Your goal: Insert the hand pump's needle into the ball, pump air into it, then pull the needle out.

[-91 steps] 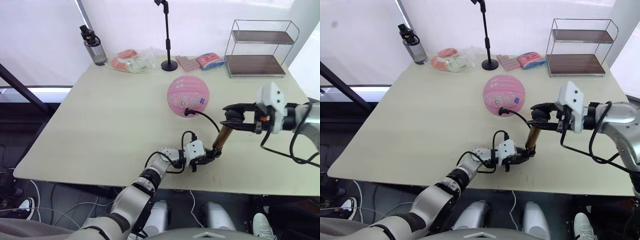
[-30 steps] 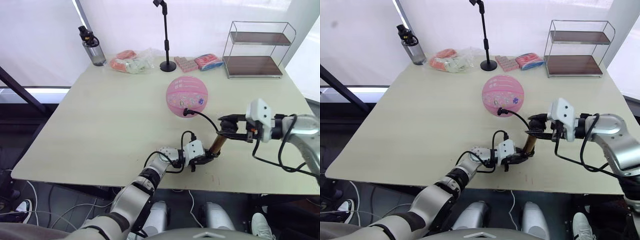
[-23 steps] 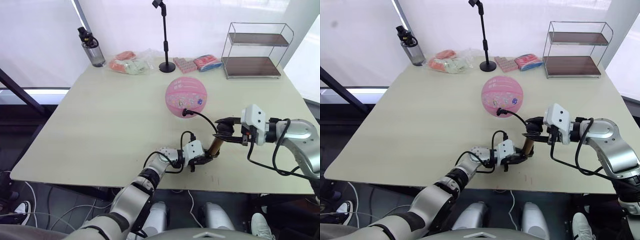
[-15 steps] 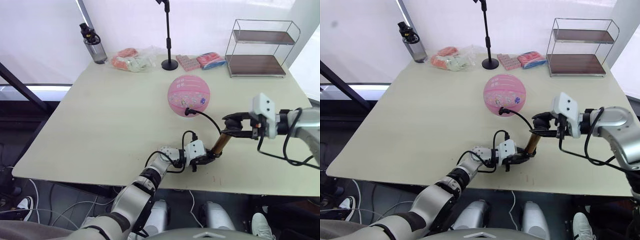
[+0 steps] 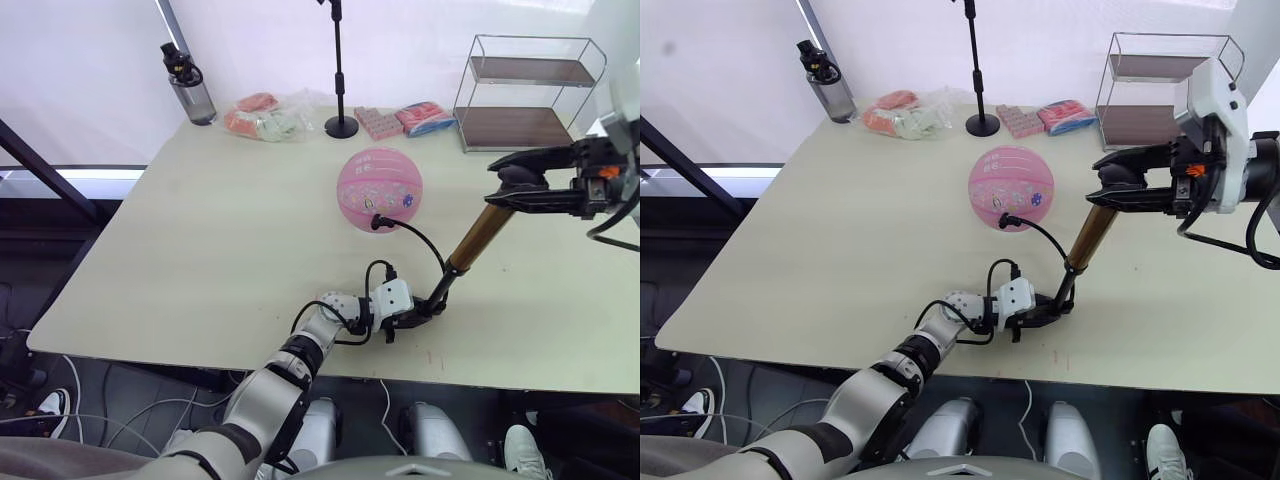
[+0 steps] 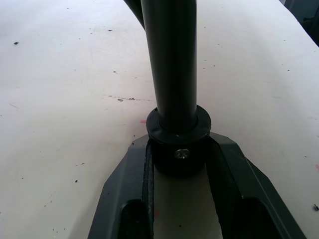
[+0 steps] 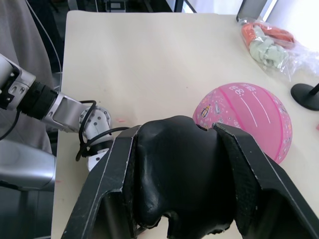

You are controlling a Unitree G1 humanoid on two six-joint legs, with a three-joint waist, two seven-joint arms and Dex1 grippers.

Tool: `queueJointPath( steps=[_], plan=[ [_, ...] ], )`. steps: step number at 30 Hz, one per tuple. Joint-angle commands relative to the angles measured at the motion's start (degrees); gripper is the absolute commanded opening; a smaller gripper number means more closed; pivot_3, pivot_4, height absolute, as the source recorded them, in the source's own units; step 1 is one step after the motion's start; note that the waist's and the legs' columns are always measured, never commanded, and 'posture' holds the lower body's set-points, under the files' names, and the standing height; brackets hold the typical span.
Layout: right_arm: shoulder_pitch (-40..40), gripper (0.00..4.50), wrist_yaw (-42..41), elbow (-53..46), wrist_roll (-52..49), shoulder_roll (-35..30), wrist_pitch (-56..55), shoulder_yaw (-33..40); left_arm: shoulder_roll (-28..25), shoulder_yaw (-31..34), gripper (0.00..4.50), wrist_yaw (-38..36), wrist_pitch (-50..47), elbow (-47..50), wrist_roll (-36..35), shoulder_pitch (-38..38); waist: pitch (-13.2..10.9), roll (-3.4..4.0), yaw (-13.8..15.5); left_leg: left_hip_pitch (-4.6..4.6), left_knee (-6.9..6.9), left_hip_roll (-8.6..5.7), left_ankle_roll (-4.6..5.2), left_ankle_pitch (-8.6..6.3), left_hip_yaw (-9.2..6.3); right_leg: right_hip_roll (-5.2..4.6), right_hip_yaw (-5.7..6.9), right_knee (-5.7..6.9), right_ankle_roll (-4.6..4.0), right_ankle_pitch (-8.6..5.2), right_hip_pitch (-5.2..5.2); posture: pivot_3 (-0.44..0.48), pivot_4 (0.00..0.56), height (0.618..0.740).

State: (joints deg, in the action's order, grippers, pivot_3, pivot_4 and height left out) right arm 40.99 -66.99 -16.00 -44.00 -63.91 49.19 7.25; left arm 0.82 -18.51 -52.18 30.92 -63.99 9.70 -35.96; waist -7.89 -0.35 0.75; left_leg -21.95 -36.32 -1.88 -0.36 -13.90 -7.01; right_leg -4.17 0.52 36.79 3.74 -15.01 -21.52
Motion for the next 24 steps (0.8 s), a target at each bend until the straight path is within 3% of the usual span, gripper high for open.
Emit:
queueJointPath(
  steps=[1, 10, 17, 24],
  plan=[
    [1.26, 1.8, 0.86, -1.33, -0.4, -0.46, -0.93, 2.83, -1.7, -2.18, 1.09, 0.06, -2.53, -5.61, 3.42, 3.27, -0.01, 0.0, 0.01, -0.01, 0.0, 0.0, 0.0, 0.0, 0.0, 0.0, 0.0, 0.0, 0.0, 0.0, 0.0, 0.0, 0.15, 0.731],
    [-10.96, 1.8, 6.11, -7.2, 8.85, 5.96, -7.6, -7.07, -1.89, -1.76, 1.09, 0.39, -2.77, -5.5, 3.06, 2.88, 0.13, -0.11, -0.14, 0.13, 0.0, 0.05, 0.0, 0.0, 0.03, 0.05, -0.01, 0.03, 0.01, 0.0, 0.06, 0.0, 0.15, 0.731],
    [-18.78, 1.8, 8.54, -3.42, 20.17, 11.16, -17.98, -15.11, -2.32, -1.49, 1.09, -0.17, -2.25, -4.53, 2.56, 2.55, 0.45, -0.32, -0.65, 0.25, 0.0, 0.1, -0.01, 0.0, 0.04, 0.1, -0.01, 0.05, 0.01, 0.0, 0.15, 0.0, 0.15, 0.731],
    [-21.88, 1.8, 10.25, -0.56, 25.34, 14.73, -22.55, -19.16, -2.44, -1.48, 1.09, -0.65, -1.61, -3.86, 2.36, 2.05, 0.51, -0.32, -1.12, 0.3, 0.0, 0.1, -0.01, 0.0, 0.03, 0.1, 0.0, 0.05, 0.01, 0.01, 0.2, 0.0, 0.15, 0.731]
  ],
)
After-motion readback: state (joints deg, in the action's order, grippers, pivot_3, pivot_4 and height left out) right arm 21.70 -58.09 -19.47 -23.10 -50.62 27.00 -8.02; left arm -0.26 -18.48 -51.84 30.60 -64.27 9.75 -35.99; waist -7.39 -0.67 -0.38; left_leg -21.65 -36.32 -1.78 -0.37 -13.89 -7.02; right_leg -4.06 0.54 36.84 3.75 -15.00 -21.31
